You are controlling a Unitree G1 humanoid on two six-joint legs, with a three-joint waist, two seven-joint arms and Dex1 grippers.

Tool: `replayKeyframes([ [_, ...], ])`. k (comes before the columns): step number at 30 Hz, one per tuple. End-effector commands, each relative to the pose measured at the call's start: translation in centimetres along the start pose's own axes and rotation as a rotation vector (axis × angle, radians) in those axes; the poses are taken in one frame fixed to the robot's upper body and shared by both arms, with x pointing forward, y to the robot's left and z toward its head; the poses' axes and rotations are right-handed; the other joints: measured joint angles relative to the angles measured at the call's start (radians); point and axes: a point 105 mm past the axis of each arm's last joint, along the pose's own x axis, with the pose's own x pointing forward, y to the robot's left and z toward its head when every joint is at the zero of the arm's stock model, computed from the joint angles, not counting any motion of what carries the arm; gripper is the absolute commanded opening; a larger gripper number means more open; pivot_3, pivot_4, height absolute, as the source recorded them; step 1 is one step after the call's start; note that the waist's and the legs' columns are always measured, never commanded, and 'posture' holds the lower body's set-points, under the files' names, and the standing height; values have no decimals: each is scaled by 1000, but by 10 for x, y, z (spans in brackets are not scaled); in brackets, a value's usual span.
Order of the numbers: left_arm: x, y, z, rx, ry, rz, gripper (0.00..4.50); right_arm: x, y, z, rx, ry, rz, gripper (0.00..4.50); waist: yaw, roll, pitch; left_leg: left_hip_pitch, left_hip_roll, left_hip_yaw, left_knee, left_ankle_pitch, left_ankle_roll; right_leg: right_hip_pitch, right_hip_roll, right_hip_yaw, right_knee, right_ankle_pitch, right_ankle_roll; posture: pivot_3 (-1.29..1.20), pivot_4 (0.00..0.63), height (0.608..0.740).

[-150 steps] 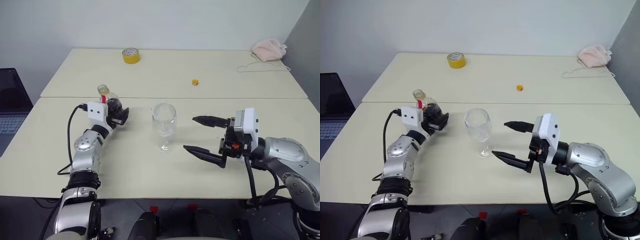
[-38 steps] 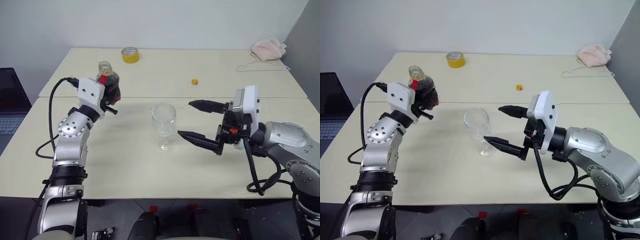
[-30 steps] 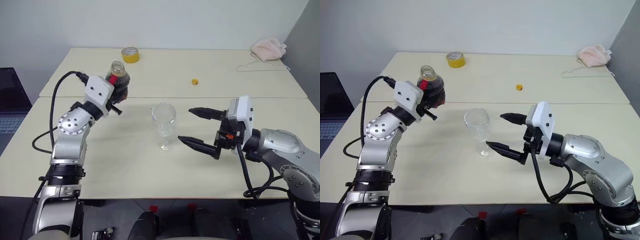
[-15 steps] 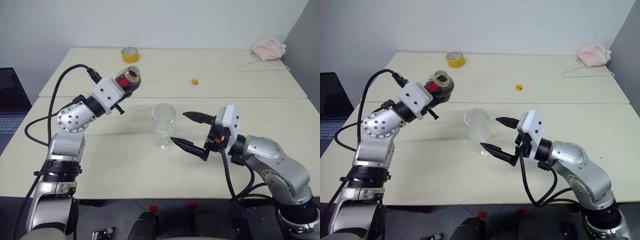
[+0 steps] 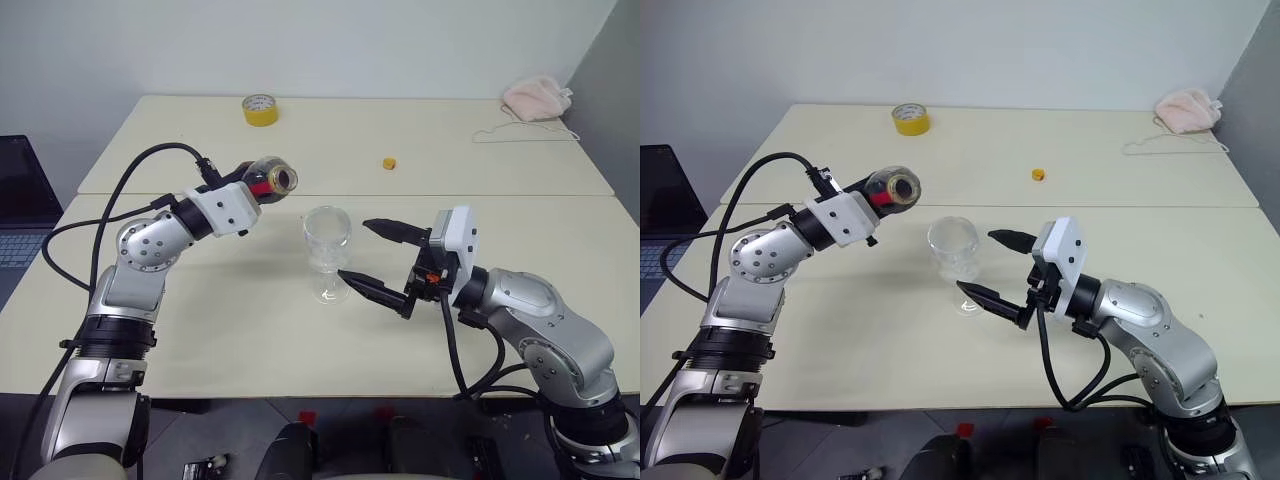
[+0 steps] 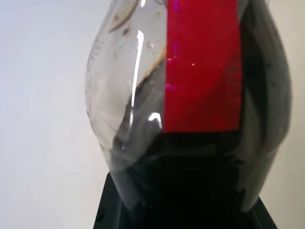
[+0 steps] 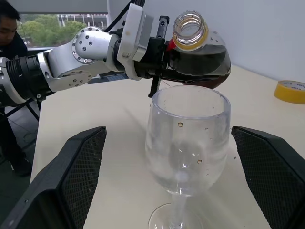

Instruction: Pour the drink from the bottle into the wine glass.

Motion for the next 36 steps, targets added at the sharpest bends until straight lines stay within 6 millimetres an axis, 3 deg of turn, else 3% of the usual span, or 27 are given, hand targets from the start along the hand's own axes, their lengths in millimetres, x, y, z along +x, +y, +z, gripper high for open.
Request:
replayKeyframes([
  [1, 4, 20, 19, 149, -88, 67, 791, 6, 3, 8, -40, -23, 3, 4500, 0, 0, 0, 0, 0, 0, 0, 0, 0, 0, 0, 0, 0, 0, 0, 0, 150, 740],
  [36, 14, 26, 27, 425, -161, 93, 756, 9, 2, 1, -67, 33, -10, 4500, -2, 0, 0, -1, -1, 1, 0, 0, 0, -2, 0, 0, 2, 0, 0, 0, 150, 740],
])
